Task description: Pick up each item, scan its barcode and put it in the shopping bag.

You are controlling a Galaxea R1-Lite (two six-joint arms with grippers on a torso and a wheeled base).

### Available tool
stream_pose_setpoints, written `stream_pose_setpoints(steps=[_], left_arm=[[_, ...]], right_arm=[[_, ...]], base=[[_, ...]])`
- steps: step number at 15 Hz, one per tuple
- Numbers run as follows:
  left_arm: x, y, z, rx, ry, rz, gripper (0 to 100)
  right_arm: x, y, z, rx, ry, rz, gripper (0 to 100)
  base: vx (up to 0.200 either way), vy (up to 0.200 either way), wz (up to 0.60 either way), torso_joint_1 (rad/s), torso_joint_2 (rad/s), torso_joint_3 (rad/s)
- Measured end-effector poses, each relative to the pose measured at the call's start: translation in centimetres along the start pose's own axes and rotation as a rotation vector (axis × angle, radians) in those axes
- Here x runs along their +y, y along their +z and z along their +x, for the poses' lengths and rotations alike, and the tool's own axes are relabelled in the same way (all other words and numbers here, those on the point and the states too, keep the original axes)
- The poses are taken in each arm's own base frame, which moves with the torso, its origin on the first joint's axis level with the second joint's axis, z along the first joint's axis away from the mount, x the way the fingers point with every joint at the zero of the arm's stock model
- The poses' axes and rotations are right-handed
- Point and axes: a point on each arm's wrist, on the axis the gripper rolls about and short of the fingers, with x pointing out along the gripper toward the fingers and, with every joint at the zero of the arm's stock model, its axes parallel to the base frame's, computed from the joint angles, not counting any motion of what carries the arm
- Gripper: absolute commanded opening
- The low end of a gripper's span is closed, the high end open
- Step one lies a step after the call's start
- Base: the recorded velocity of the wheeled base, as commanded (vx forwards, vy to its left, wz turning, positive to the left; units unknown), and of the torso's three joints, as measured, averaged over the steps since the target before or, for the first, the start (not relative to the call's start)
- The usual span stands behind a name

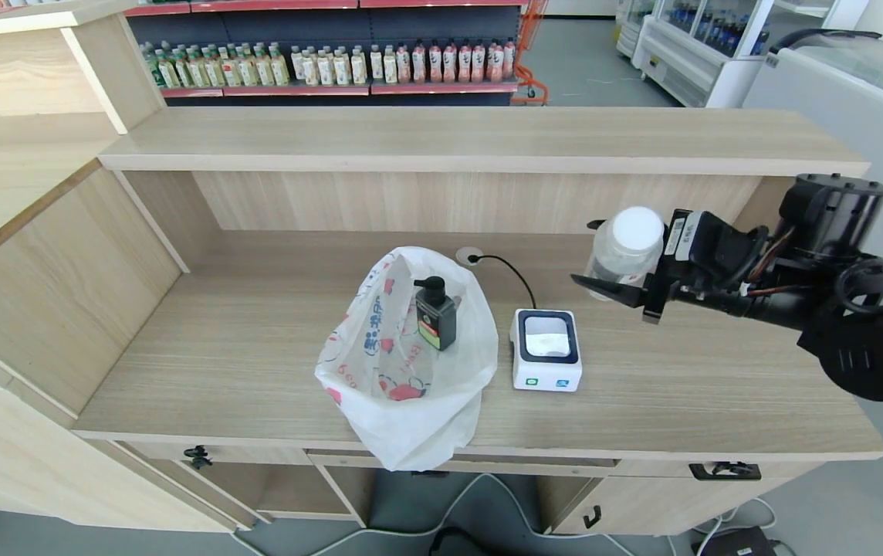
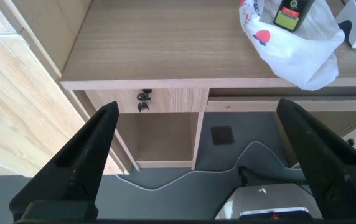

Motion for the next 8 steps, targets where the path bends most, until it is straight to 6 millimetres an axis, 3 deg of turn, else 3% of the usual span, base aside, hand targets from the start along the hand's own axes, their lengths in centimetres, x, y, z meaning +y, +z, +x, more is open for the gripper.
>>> stream_pose_setpoints(steps=[8], left_arm=[[0.0, 0.0, 0.0, 0.0, 0.0, 0.0, 100]], right_arm=[[1.4, -2.9, 1.5, -0.083, 0.043, -0.063, 0]], base=[[0.0, 0.0, 0.0, 0.0, 0.0, 0.0]])
